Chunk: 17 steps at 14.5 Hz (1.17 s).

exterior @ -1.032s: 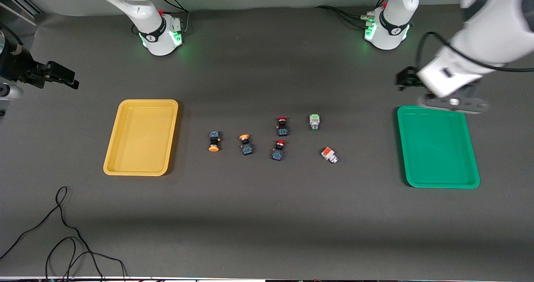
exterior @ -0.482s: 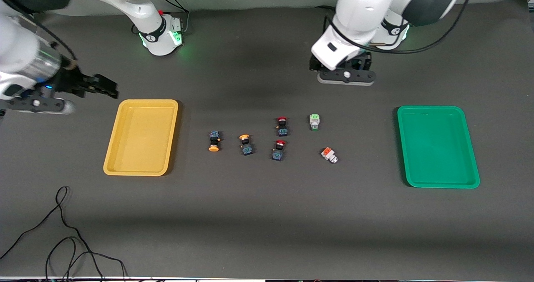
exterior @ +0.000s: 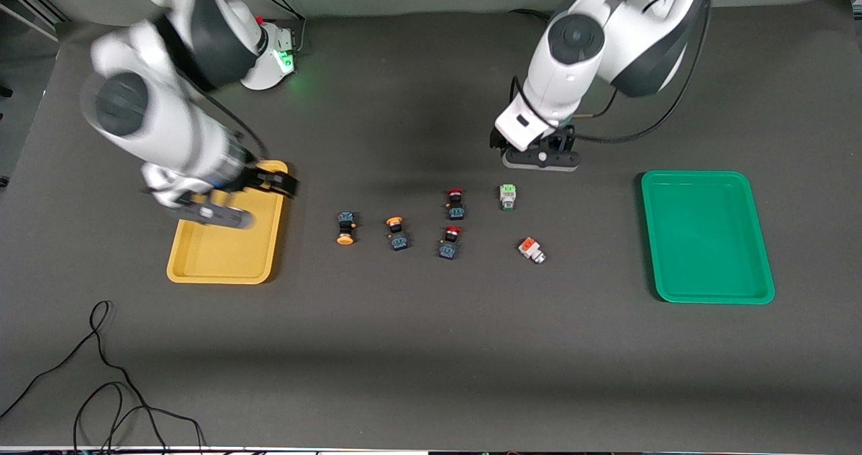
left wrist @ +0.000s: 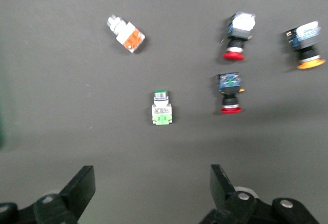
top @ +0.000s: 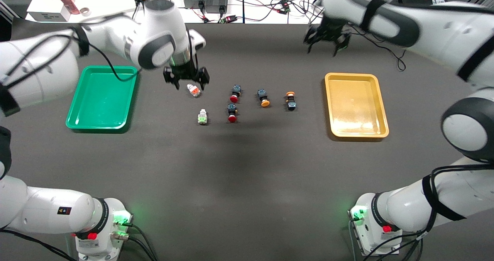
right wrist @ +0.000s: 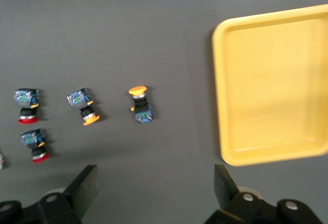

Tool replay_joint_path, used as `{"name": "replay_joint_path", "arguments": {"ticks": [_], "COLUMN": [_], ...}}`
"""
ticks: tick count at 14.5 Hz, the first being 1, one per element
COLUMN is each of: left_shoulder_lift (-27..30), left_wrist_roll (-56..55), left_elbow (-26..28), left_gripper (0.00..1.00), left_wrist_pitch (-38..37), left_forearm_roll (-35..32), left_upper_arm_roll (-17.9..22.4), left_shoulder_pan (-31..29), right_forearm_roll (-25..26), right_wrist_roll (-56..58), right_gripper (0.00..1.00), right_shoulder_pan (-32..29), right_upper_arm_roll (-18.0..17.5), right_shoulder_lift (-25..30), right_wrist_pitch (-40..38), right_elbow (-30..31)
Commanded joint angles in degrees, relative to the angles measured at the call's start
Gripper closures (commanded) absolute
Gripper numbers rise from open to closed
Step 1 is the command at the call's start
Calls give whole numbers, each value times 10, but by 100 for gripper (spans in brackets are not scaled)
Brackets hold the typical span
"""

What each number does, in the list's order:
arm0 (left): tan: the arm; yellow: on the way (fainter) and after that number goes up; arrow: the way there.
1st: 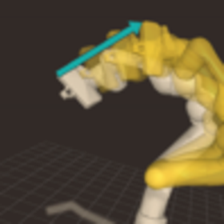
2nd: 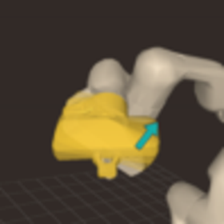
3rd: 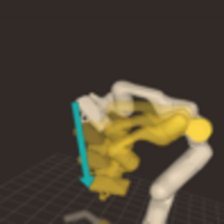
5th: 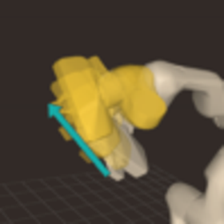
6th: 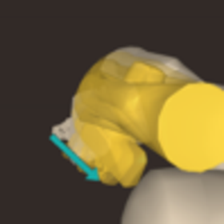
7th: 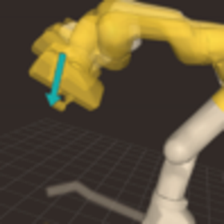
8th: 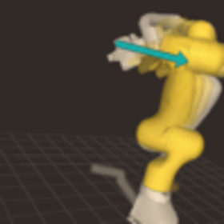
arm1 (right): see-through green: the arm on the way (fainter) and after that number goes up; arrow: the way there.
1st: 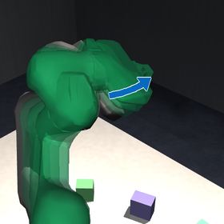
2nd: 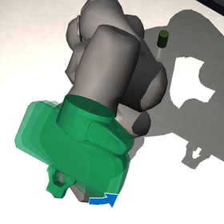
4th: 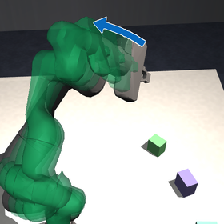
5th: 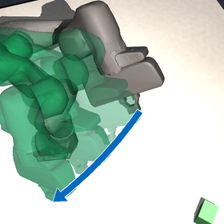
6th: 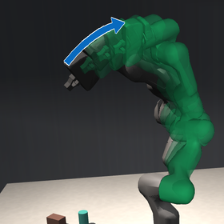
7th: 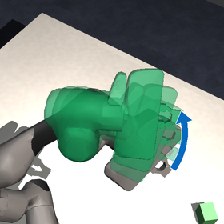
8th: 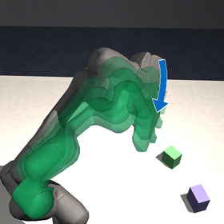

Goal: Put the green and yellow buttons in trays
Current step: 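Grasp the green button with the left gripper while the right gripper grasps yellow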

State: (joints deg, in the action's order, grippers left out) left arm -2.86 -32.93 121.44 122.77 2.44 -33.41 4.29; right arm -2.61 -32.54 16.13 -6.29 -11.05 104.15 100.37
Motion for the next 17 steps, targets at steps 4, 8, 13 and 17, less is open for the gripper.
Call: {"name": "replay_joint_path", "arguments": {"ticks": [4,8,13,17], "left_shoulder_lift": [-108,-190,-238,-252], "left_wrist_roll": [-24,-119,-129,-133], "left_elbow": [50,49,33,30], "left_gripper": [0,0,0,0], "left_wrist_pitch": [148,203,215,221], "left_forearm_roll": [-57,-174,-191,-192], "left_upper_arm_roll": [7,9,11,16], "left_shoulder_pan": [5,5,7,19], "right_forearm_roll": [-7,-6,-2,0], "right_wrist_roll": [-38,-38,-38,-38], "right_gripper": [0,0,6,27], "right_shoulder_pan": [43,59,76,76], "right_upper_arm_roll": [6,8,14,14], "right_shoulder_lift": [-69,-136,-173,-177], "right_wrist_pitch": [240,353,401,413], "right_elbow": [145,176,179,183]}}
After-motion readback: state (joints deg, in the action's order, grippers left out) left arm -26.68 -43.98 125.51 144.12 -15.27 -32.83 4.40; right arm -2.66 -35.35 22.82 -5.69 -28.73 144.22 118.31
